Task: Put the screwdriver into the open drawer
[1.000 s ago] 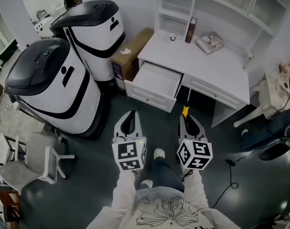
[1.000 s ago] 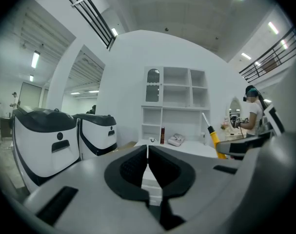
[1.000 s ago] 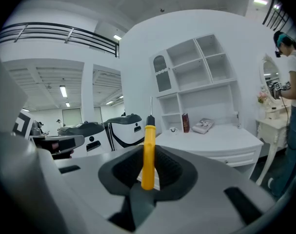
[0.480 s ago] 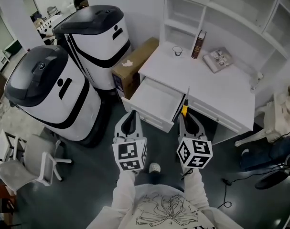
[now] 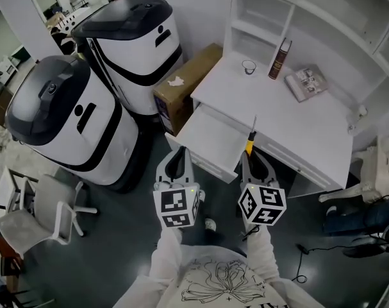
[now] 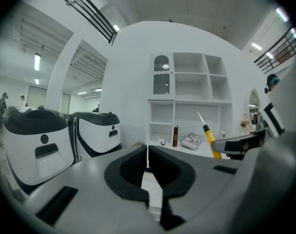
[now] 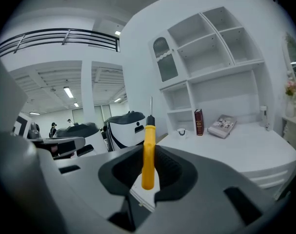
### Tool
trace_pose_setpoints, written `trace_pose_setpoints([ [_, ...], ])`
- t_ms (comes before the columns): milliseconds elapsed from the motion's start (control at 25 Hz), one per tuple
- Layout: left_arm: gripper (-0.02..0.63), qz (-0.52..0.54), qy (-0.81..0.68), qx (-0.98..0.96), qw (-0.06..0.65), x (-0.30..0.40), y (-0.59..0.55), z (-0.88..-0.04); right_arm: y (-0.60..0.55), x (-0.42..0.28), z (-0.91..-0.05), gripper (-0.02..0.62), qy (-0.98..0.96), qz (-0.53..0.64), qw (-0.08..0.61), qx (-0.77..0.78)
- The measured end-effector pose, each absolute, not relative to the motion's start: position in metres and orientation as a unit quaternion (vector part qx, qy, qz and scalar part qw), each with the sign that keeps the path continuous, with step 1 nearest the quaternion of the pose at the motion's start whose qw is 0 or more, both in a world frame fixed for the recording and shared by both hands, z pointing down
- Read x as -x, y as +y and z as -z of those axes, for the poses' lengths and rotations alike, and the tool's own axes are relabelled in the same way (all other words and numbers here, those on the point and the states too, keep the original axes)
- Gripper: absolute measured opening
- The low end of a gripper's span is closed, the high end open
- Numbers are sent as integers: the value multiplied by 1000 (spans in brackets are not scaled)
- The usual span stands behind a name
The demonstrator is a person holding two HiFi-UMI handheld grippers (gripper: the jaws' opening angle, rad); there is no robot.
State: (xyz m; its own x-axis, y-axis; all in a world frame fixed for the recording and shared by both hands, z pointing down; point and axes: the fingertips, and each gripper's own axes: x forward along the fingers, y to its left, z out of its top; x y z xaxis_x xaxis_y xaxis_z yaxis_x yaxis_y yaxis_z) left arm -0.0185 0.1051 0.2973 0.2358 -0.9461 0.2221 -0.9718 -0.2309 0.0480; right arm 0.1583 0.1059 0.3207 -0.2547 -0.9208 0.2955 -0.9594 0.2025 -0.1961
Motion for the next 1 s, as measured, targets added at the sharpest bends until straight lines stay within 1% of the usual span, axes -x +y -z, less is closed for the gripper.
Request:
trace_pose_setpoints([
  [600, 9, -93, -601, -786, 110, 41, -49, -324, -40, -138, -351, 66, -763, -193, 90, -611],
  [1000, 9, -113, -587, -790, 139, 50, -121, -358, -103, -130, -388, 66, -753, -216, 122, -610],
])
